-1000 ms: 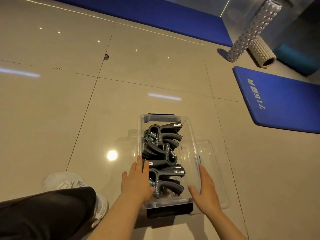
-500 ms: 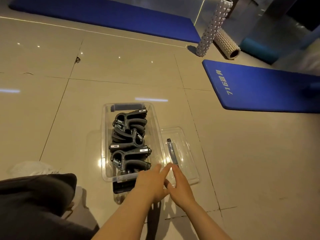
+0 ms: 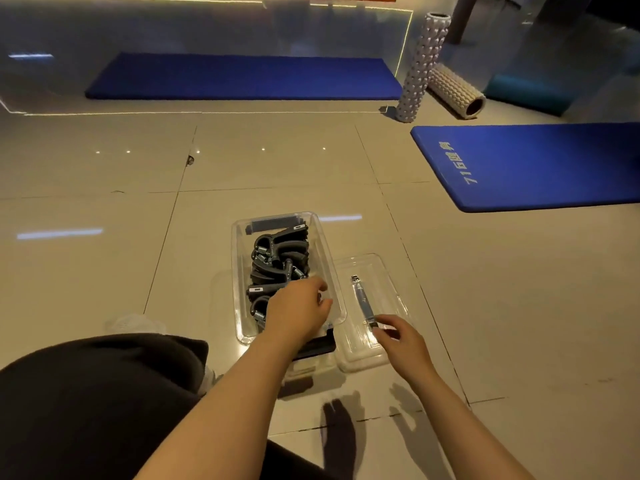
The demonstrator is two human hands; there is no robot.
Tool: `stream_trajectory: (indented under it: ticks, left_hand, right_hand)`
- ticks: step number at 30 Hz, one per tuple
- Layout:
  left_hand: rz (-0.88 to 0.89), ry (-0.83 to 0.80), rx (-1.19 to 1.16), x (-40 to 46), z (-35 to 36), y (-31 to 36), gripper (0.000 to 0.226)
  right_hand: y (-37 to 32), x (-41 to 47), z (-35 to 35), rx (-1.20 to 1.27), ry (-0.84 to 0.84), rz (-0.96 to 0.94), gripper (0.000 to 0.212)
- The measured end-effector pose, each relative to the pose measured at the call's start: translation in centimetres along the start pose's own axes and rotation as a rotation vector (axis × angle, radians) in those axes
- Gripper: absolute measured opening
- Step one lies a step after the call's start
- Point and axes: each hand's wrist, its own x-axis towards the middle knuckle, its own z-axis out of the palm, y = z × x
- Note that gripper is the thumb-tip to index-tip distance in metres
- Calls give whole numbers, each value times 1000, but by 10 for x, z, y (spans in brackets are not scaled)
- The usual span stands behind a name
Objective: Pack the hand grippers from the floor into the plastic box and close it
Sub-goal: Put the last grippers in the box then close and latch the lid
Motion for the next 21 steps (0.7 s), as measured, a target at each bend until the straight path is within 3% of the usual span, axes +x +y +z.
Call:
stream_trajectory:
  ticks: [5,9,12,17,21]
  left_hand:
    - [125,-89,146,-9,25,-2,34]
    - [27,-256,164,-8,65,-27,69]
    - [0,-257,179,3,93,-30,82]
    - [142,-366,481,-2,130,-48,103]
    - [79,-556,525,8,133,-46,93]
  right_hand:
    - [27,12,-4,-48,20,133,26]
    - [84,8,0,-153,13,345,35]
    - [122,2,11,-249,-20,441,37]
    - [141,10,32,-407,5,332,28]
    - [139,41,50,-585,21,145,30]
